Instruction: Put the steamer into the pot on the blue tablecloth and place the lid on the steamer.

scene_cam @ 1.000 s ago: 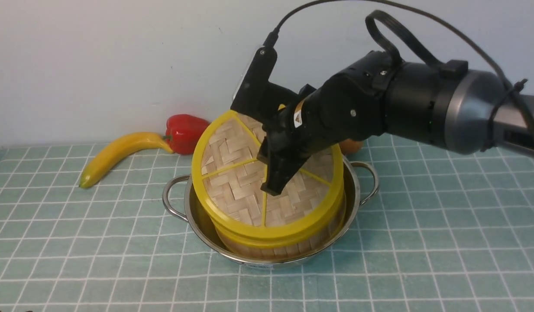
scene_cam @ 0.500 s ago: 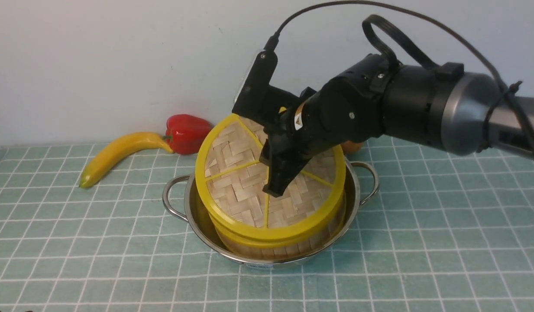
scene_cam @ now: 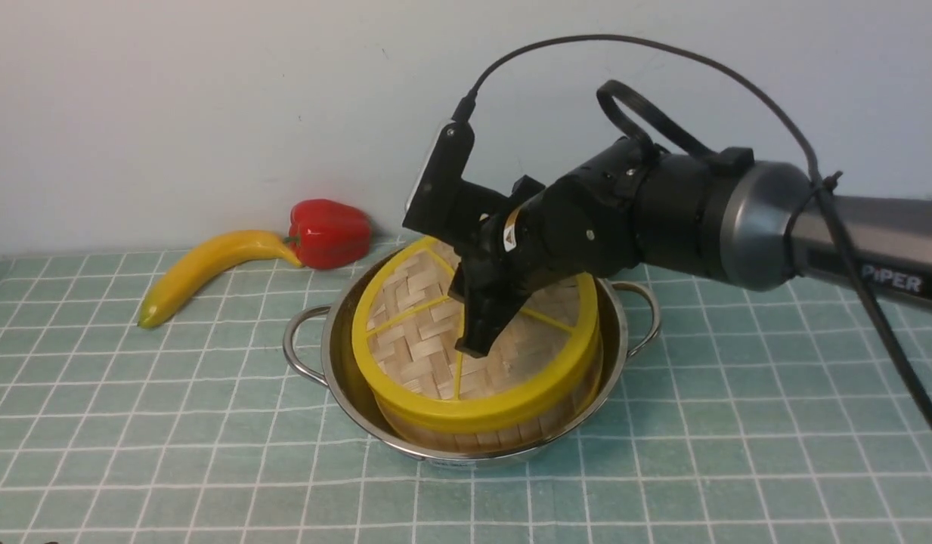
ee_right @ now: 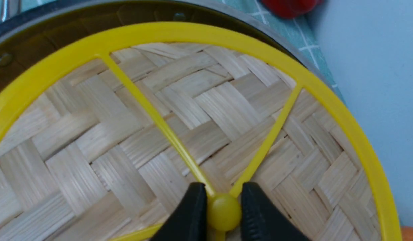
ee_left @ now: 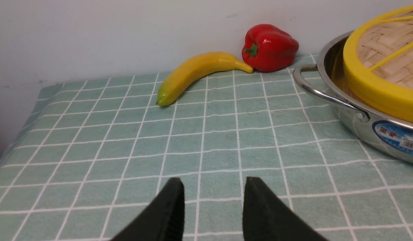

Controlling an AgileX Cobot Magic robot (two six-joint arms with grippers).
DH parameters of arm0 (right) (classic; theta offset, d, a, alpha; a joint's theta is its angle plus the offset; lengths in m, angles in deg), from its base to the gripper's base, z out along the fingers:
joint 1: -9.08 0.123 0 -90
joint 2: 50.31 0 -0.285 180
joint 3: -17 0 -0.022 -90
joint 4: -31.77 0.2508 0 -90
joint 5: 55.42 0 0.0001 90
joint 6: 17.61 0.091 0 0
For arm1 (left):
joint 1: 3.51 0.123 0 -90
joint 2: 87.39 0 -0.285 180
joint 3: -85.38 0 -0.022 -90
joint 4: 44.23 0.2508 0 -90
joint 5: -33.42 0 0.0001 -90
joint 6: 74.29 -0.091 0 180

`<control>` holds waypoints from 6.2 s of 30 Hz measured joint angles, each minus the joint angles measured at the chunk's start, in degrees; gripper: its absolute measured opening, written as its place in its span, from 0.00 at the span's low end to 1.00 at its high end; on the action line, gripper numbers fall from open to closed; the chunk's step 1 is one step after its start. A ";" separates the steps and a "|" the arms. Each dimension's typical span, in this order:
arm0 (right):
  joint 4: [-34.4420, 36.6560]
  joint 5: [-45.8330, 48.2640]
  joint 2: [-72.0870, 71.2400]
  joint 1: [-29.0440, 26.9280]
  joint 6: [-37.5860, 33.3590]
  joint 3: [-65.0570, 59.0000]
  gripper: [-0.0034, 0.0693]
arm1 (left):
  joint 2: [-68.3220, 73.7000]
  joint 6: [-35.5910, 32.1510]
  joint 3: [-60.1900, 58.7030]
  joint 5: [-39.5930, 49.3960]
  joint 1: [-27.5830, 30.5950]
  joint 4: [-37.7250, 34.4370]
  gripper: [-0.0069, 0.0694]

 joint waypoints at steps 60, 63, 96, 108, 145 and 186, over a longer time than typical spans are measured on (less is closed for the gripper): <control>-15.48 5.50 -54.51 -4.18 40.58 -21.65 0.08 | 0.00 0.00 0.00 0.00 0.00 0.00 0.41; -16.57 4.89 -67.18 -10.87 44.27 -30.15 0.09 | 0.00 0.00 0.00 0.00 0.00 0.00 0.41; -24.42 -15.29 -116.04 -34.09 69.54 -92.06 0.25 | 0.00 0.00 0.00 0.01 0.00 0.00 0.41; -22.41 -21.23 -116.04 -33.89 69.72 -92.06 0.30 | 0.00 0.00 0.00 0.01 0.00 0.00 0.41; 12.68 -11.24 -116.34 -35.76 17.53 -92.06 0.38 | 0.00 0.00 0.00 0.01 0.00 0.00 0.41; 2.81 -12.38 -116.34 -39.90 31.14 -92.06 0.38 | 0.00 0.00 0.00 0.01 0.00 0.00 0.41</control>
